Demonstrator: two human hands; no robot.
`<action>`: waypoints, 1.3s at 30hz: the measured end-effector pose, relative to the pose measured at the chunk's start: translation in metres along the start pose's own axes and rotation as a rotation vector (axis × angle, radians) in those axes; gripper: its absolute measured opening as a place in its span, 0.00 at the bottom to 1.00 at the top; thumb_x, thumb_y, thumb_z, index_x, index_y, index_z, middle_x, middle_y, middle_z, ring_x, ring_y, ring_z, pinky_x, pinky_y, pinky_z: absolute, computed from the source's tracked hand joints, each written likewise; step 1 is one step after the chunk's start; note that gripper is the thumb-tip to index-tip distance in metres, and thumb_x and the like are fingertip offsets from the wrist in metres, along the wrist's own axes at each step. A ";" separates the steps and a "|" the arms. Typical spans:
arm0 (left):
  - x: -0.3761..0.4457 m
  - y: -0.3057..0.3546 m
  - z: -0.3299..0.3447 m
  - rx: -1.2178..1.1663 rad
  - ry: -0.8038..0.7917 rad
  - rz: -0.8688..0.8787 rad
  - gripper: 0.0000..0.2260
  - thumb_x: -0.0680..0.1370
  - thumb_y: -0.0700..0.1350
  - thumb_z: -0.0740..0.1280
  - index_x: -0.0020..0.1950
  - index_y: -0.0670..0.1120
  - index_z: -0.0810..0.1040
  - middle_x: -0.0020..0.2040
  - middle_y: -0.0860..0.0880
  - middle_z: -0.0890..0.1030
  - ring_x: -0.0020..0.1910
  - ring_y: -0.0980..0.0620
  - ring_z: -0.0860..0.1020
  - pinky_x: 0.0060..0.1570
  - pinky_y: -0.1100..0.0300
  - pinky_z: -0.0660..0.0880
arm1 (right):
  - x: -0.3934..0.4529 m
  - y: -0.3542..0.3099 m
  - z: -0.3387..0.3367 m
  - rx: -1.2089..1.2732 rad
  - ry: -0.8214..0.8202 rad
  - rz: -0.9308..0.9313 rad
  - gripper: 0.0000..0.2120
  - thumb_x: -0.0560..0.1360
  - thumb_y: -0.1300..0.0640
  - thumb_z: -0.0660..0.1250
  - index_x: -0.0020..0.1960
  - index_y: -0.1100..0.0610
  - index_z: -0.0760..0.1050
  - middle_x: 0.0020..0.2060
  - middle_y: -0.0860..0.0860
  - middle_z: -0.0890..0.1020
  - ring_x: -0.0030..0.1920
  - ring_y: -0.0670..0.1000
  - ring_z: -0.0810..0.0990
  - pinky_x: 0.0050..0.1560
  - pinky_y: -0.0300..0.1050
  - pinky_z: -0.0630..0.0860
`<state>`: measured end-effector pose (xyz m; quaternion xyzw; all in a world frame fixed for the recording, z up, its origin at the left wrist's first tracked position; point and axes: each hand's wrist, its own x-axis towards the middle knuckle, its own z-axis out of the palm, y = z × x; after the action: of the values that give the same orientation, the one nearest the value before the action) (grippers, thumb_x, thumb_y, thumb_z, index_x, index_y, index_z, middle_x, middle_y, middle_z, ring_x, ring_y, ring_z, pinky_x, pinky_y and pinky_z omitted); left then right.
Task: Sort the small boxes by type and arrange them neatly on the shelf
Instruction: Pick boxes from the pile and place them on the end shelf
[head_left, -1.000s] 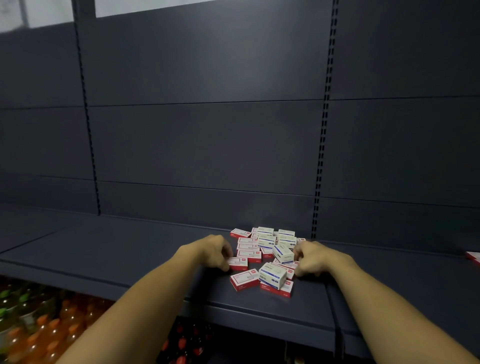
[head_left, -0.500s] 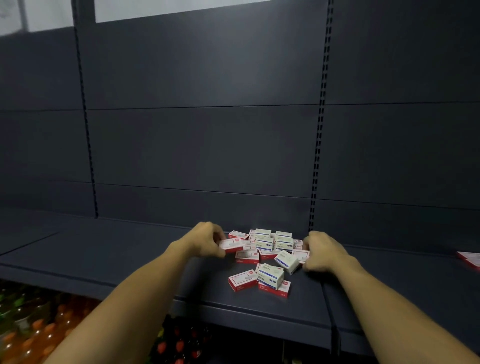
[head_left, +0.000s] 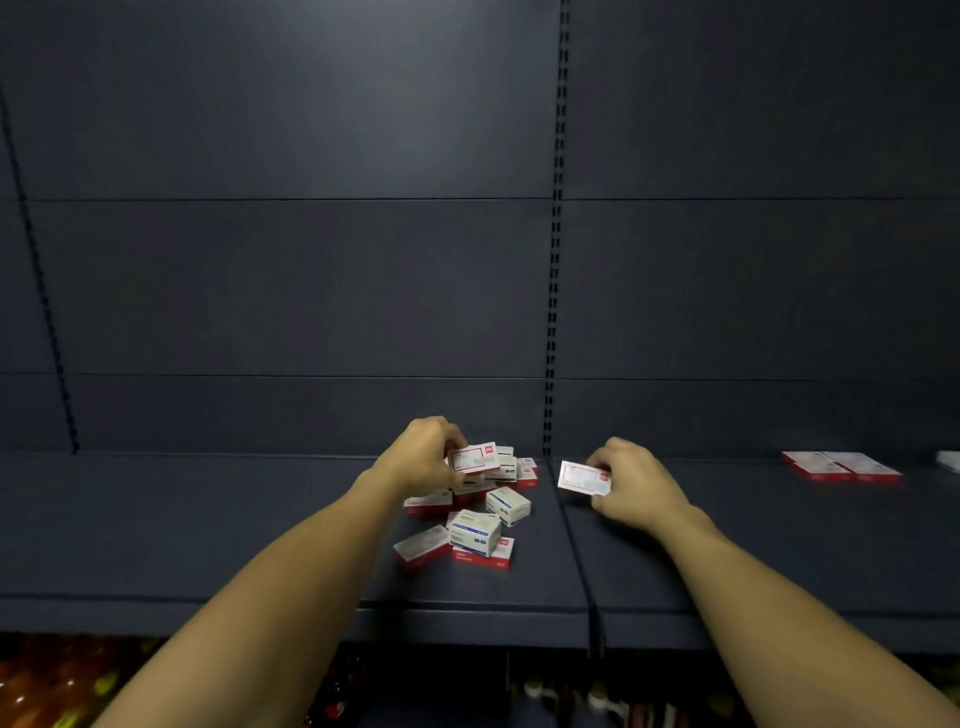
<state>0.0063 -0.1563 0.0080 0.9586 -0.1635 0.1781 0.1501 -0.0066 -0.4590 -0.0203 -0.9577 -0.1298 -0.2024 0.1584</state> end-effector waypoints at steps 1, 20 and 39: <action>0.003 0.007 0.004 0.004 -0.007 0.013 0.19 0.70 0.50 0.78 0.58 0.47 0.81 0.53 0.52 0.78 0.47 0.55 0.76 0.45 0.63 0.74 | -0.004 0.006 -0.003 -0.009 0.004 0.011 0.13 0.67 0.56 0.72 0.51 0.51 0.80 0.46 0.44 0.74 0.49 0.47 0.75 0.47 0.46 0.78; 0.045 0.195 0.072 -0.047 0.003 0.063 0.15 0.69 0.47 0.73 0.55 0.49 0.81 0.50 0.53 0.73 0.51 0.50 0.77 0.52 0.56 0.77 | -0.081 0.174 -0.106 -0.140 0.041 0.143 0.18 0.68 0.58 0.71 0.57 0.51 0.77 0.51 0.47 0.71 0.57 0.51 0.72 0.51 0.48 0.76; 0.110 0.378 0.154 -0.112 -0.036 0.125 0.14 0.69 0.47 0.75 0.54 0.49 0.79 0.52 0.52 0.74 0.49 0.52 0.76 0.48 0.57 0.77 | -0.117 0.316 -0.163 -0.136 0.085 0.173 0.22 0.70 0.58 0.70 0.63 0.53 0.75 0.56 0.49 0.71 0.61 0.52 0.71 0.56 0.49 0.76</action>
<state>0.0095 -0.5789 0.0004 0.9397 -0.2355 0.1605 0.1891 -0.0682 -0.8285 -0.0081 -0.9644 -0.0257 -0.2368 0.1151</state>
